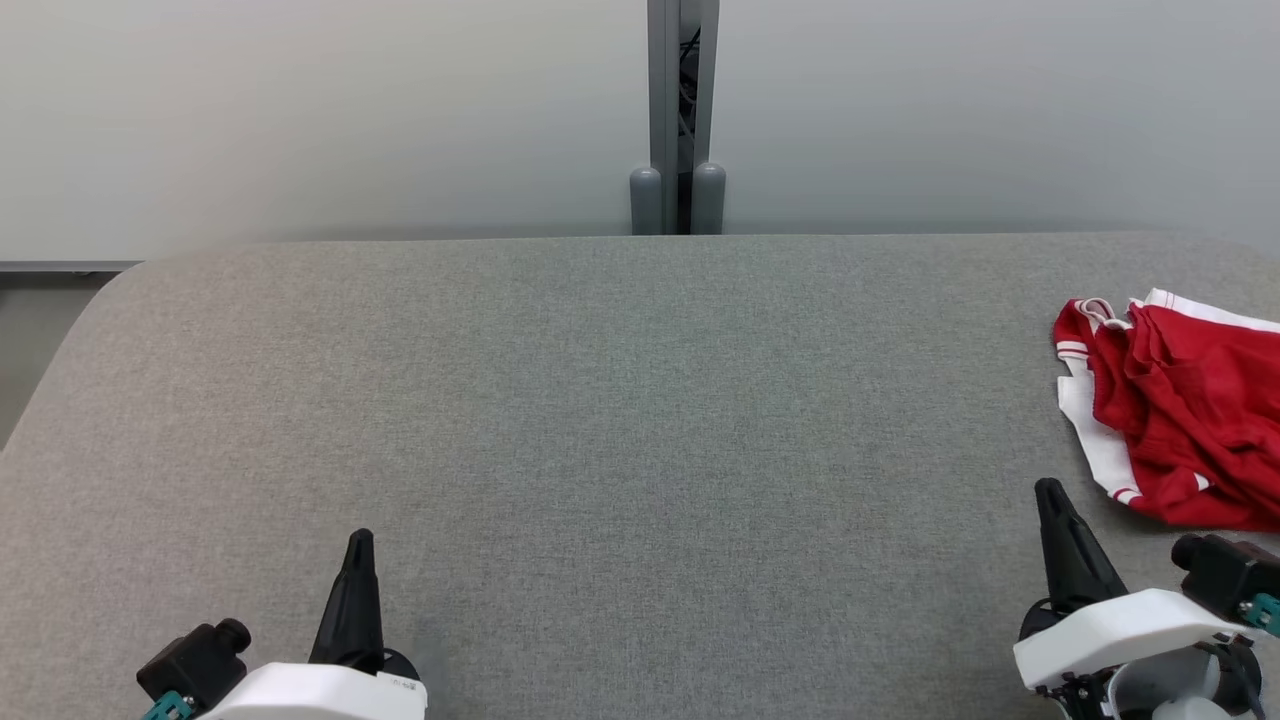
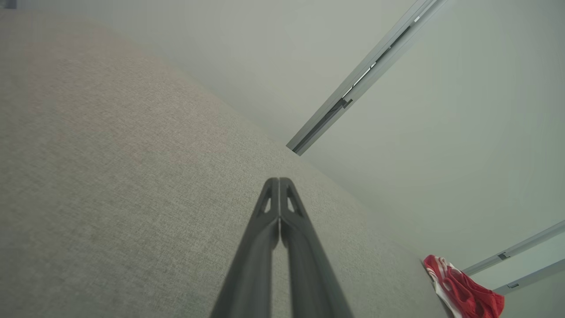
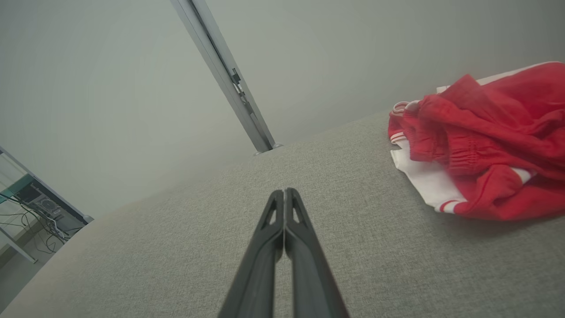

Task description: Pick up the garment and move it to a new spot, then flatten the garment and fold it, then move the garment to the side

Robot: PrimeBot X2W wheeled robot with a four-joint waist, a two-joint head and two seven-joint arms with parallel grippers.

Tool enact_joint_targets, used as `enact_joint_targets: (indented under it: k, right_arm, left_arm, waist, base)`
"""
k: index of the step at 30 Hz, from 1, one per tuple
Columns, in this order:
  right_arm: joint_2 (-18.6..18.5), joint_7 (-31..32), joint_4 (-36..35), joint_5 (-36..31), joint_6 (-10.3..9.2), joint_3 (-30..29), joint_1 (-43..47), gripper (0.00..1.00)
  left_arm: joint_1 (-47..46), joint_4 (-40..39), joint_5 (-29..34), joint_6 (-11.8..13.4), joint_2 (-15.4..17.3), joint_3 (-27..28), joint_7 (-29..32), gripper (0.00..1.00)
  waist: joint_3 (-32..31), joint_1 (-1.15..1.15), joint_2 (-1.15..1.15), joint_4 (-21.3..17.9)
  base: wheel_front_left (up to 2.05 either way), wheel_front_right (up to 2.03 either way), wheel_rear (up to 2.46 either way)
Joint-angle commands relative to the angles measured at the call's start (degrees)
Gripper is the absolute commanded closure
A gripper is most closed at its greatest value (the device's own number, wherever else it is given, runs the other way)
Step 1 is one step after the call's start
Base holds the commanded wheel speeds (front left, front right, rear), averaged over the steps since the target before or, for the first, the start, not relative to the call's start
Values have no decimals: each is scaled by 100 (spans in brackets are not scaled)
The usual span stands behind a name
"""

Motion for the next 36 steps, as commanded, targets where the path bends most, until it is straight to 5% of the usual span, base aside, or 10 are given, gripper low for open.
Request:
enact_joint_targets:
  k: [1,36]
  right_arm:
    - [-35,72,-136,242,0,-105,-34,100]
    - [-70,1052,-540,3196,0,-1069,271,100]
  left_arm:
    - [-235,-68,-182,-49,14,-2,27,100]
    - [-648,56,-2369,-282,31,-205,444,100]
  waist:
    - [-1,0,0,-6]
    - [-33,0,0,-161]
  base:
    - [0,0,0]
    - [0,0,0]
